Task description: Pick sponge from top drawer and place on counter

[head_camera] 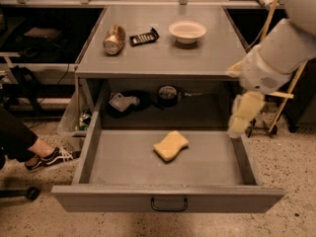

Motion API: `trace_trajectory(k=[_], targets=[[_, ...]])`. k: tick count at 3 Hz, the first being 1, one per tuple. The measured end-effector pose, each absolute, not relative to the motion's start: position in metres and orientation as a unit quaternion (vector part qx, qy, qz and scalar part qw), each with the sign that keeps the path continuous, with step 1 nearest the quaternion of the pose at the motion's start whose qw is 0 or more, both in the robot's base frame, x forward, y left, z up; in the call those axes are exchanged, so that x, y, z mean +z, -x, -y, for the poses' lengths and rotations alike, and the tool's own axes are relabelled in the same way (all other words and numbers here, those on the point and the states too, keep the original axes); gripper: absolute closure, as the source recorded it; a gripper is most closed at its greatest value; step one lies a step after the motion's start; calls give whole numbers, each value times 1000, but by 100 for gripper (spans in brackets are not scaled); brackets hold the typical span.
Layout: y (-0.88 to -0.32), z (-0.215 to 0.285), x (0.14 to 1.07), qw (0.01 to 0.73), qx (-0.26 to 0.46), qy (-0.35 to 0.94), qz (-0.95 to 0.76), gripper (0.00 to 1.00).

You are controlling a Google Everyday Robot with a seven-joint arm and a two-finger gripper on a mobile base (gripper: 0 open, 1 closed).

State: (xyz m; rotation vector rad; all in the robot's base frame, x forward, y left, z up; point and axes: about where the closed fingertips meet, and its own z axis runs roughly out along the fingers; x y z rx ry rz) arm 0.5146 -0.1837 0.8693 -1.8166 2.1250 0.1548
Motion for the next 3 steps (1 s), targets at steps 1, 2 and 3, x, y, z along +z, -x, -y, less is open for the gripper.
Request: trace_trajectory(k=[1, 2, 3], targets=[[-538, 132, 810, 198, 143, 688, -683, 0], [-546, 89, 777, 213, 170, 719, -640, 0], [-547, 87, 776, 215, 170, 721, -636, 0]])
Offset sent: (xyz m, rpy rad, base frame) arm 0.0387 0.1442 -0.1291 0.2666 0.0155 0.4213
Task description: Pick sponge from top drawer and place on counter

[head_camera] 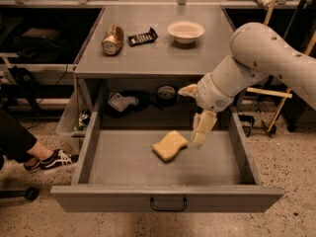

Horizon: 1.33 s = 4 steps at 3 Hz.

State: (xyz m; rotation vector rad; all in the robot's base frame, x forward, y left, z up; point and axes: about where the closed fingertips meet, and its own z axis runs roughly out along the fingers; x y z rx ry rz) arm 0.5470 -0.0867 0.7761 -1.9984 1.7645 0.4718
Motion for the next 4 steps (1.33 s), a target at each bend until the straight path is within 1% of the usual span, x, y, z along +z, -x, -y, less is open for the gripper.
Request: trace_trajectory(k=[1, 3, 4], targets=[[-554, 80, 748, 224, 189, 715, -634, 0], [-585, 23, 632, 286, 276, 696, -598, 0], [-585, 23, 632, 286, 276, 696, -598, 0]])
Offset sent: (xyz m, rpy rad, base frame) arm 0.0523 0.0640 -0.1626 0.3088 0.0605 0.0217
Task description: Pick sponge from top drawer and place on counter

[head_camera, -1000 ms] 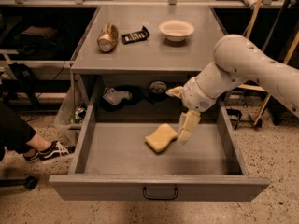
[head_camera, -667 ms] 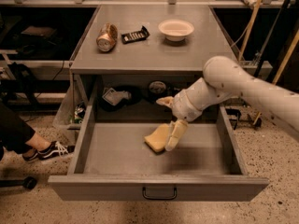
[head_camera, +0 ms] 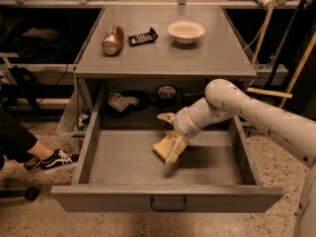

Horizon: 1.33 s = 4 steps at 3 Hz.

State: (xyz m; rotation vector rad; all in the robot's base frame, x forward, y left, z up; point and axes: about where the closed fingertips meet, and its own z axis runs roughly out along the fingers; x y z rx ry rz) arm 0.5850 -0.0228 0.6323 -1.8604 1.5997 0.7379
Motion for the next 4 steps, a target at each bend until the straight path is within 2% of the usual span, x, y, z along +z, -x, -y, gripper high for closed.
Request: trace_trajectory(k=[2, 4], targets=[[-615, 32, 612, 280, 198, 678, -650, 0], [-601, 43, 596, 262, 234, 689, -634, 0]])
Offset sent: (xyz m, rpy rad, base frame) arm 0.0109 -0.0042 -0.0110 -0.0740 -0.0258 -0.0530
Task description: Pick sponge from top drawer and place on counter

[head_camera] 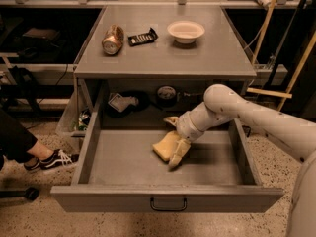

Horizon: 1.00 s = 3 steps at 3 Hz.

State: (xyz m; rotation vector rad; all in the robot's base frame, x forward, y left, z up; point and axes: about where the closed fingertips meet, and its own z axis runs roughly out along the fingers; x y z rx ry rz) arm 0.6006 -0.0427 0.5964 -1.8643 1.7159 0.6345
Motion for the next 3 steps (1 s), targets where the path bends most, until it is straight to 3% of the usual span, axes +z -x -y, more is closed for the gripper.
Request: trace_trajectory(k=[3], targets=[[-601, 43, 596, 262, 234, 689, -634, 64]])
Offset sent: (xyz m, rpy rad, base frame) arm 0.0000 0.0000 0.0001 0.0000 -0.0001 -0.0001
